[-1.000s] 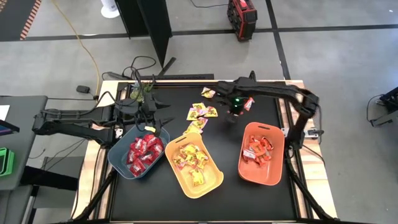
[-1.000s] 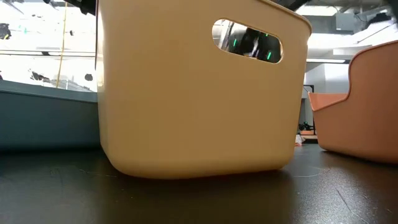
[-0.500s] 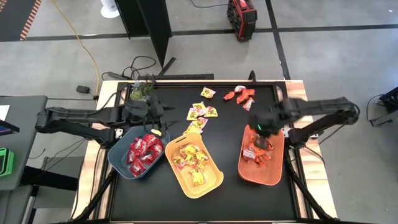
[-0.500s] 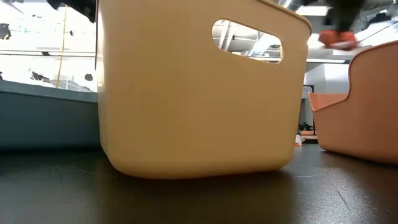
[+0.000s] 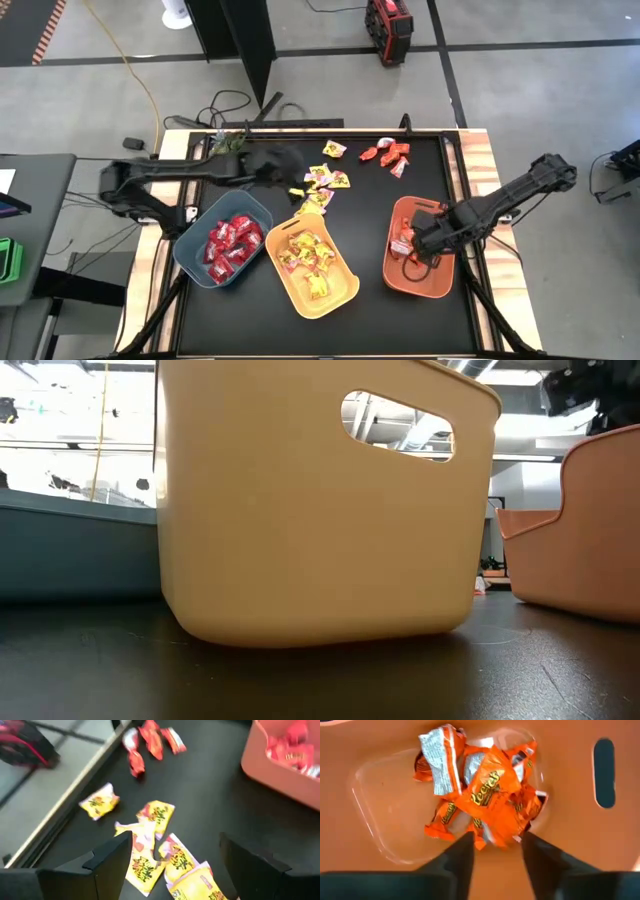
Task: Sort candy
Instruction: Put the yellow candy into the yellow bin
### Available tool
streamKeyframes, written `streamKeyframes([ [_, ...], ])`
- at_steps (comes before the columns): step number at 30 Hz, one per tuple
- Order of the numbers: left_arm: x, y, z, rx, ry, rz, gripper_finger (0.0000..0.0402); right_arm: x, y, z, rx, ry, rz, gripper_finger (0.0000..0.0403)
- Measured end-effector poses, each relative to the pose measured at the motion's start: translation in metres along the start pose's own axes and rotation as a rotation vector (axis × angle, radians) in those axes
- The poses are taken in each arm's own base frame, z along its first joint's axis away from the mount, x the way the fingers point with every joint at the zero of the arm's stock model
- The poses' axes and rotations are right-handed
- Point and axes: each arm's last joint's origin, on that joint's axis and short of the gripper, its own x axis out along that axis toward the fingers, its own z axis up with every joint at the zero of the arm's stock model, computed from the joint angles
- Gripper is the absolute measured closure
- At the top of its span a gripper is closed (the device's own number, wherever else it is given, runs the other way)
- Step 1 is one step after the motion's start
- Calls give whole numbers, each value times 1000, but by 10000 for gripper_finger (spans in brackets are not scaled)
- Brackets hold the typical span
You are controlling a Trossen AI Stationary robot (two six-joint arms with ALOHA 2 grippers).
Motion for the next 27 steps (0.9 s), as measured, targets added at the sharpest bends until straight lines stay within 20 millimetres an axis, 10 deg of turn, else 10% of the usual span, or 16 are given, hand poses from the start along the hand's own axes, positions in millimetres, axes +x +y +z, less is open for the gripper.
streamKeyframes([
  [7,59,25,24,-19,293,-58,108,-2,6,8,-118,-201,-39,99],
  [27,179,146,22,-510,346,18,108,-36,1,28,-232,-777,-156,97],
])
